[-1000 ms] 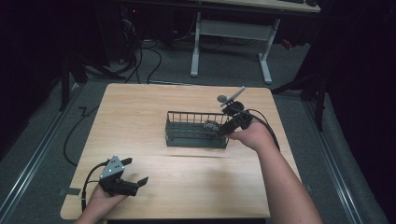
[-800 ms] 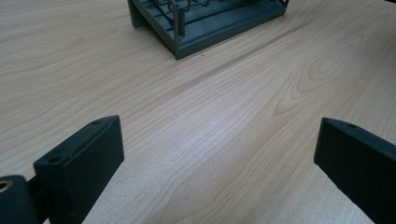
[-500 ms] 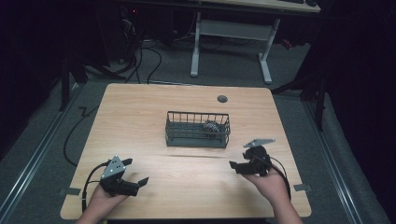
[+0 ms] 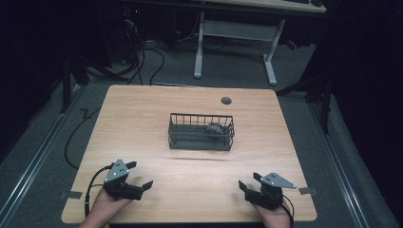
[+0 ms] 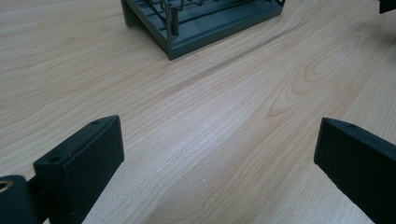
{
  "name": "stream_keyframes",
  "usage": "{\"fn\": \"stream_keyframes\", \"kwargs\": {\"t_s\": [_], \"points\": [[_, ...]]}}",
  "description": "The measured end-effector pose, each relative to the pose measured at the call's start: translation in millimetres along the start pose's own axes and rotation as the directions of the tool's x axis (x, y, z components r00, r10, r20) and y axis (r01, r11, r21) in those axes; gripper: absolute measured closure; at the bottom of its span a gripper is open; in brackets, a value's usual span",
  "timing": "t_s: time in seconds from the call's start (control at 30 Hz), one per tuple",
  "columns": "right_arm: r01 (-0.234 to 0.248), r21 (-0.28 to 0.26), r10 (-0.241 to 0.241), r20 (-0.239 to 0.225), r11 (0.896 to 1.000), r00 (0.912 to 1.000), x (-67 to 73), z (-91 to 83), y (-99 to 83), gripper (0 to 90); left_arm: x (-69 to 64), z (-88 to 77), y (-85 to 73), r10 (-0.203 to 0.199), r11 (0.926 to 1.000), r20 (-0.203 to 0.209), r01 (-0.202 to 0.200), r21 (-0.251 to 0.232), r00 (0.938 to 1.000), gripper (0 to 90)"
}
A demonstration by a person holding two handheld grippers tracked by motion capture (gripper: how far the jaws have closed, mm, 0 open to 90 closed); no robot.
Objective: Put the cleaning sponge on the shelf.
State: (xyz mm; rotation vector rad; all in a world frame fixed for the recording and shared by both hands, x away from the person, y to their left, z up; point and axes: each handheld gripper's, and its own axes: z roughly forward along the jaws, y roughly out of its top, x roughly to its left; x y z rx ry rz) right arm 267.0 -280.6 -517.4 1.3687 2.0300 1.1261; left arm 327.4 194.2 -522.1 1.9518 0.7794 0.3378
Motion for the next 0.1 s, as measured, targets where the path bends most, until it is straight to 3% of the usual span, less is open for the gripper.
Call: {"fn": "stream_keyframes", "kwargs": {"t_s": [0.1], "points": [[0.018,-0.012,-0.018,0.001,1.0,0.9998,0.4,0.6,1.1,29.5,-1.2,0.5,0.5,0.004,1.0,0.003,-0.004,-0.001,1.0,2.2]]}}
